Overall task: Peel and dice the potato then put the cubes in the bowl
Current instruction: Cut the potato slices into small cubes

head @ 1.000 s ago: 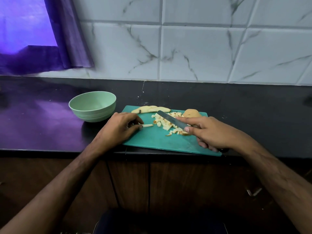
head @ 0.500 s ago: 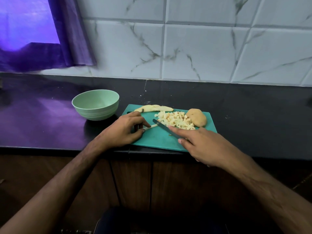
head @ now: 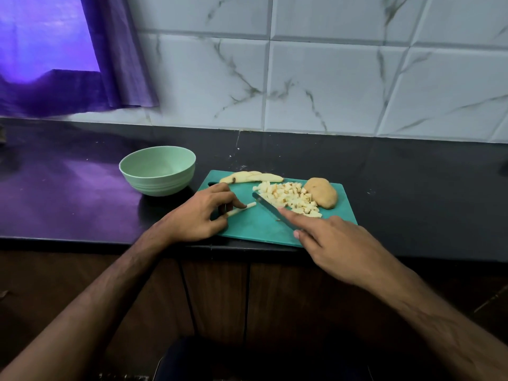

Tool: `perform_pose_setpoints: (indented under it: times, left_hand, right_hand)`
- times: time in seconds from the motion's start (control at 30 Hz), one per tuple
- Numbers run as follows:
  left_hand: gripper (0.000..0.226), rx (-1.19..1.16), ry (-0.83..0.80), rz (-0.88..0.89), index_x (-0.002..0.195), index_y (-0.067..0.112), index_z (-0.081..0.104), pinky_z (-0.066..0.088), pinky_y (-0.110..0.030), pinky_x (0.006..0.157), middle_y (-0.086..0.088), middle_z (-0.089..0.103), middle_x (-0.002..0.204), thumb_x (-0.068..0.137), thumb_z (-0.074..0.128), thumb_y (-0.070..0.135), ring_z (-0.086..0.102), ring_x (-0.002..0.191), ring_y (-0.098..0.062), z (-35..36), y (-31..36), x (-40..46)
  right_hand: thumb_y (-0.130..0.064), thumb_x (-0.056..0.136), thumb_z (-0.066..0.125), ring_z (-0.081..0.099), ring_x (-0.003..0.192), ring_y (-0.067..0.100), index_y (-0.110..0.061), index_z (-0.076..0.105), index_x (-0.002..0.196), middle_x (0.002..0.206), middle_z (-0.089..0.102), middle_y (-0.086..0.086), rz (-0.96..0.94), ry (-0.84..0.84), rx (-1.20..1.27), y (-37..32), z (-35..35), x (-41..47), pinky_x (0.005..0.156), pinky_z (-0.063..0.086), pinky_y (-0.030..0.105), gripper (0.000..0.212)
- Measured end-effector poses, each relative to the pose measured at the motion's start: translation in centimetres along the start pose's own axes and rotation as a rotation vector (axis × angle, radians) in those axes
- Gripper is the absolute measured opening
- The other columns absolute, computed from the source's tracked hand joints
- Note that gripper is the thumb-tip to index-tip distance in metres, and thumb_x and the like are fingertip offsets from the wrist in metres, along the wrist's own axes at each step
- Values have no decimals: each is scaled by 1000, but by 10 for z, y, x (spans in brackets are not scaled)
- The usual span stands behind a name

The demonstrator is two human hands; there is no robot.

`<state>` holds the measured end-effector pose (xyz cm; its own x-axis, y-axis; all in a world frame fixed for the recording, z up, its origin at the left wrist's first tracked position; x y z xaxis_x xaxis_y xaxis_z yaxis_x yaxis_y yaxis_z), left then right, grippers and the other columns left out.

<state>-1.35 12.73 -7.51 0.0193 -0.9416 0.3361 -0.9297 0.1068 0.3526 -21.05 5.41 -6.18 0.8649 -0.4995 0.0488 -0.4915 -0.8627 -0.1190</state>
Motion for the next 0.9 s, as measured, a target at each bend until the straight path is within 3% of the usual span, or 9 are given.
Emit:
perform_pose_setpoints:
  times: [0.13, 0.27, 0.47, 0.67, 0.8, 0.9]
  left_hand:
    - [41, 1, -2, -4, 120, 20, 71, 41, -12, 80, 6, 53, 100, 82, 57, 16, 54, 93, -6, 1, -1, 0]
    - [41, 7, 6, 2, 119, 20, 71, 41, -13, 80, 6, 54, 99, 81, 57, 16, 54, 92, -7, 0, 0, 0]
    - [37, 15, 34, 19, 117, 18, 72, 40, -11, 79, 4, 55, 98, 83, 58, 14, 55, 91, -9, 0, 2, 0]
    - [29, 18, 56, 36, 113, 17, 71, 40, -11, 78, 6, 56, 99, 88, 60, 14, 56, 91, -8, -1, 2, 0]
    - [27, 23, 78, 33, 110, 17, 72, 40, -10, 78, 9, 56, 96, 86, 60, 16, 56, 88, -6, -3, 4, -1]
    - [21, 25, 99, 45, 105, 18, 72, 44, -15, 76, 8, 58, 94, 87, 63, 17, 58, 86, -7, -5, 6, -2]
  right_hand:
    - [-43, 110, 30, 42, 59, 6, -57, 11, 155, 70, 43, -12, -11, -29, 5, -6, 8, 1, 55, 31, 25, 51]
    - [-44, 110, 30, 40, 61, 2, -58, 14, 155, 73, 41, -15, 5, -60, 25, -4, 9, 5, 67, 40, 31, 50]
    - [-42, 110, 30, 43, 64, 5, -56, 14, 156, 73, 45, -13, 21, 14, -27, -5, -2, 7, 59, 36, 30, 50]
    - [-41, 110, 32, 40, 60, -2, -54, 17, 156, 75, 41, -17, 0, -84, 72, -14, 8, 5, 63, 40, 27, 50]
    - [-41, 110, 31, 43, 63, 4, -52, 16, 157, 73, 46, -13, 10, -38, 4, -17, 4, 10, 54, 31, 25, 50]
    - [-41, 110, 31, 47, 67, 5, -54, 16, 156, 73, 48, -12, 8, -4, 37, -15, -3, 9, 61, 39, 30, 50]
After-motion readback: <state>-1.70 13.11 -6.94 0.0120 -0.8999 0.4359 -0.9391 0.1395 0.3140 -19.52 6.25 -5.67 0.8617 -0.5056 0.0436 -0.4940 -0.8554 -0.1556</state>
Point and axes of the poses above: each hand's wrist, its own x-axis towards the middle knuckle, its own z-axis out of the palm, y = z × x, the point moved 9 cm from there along x, towards the middle knuckle
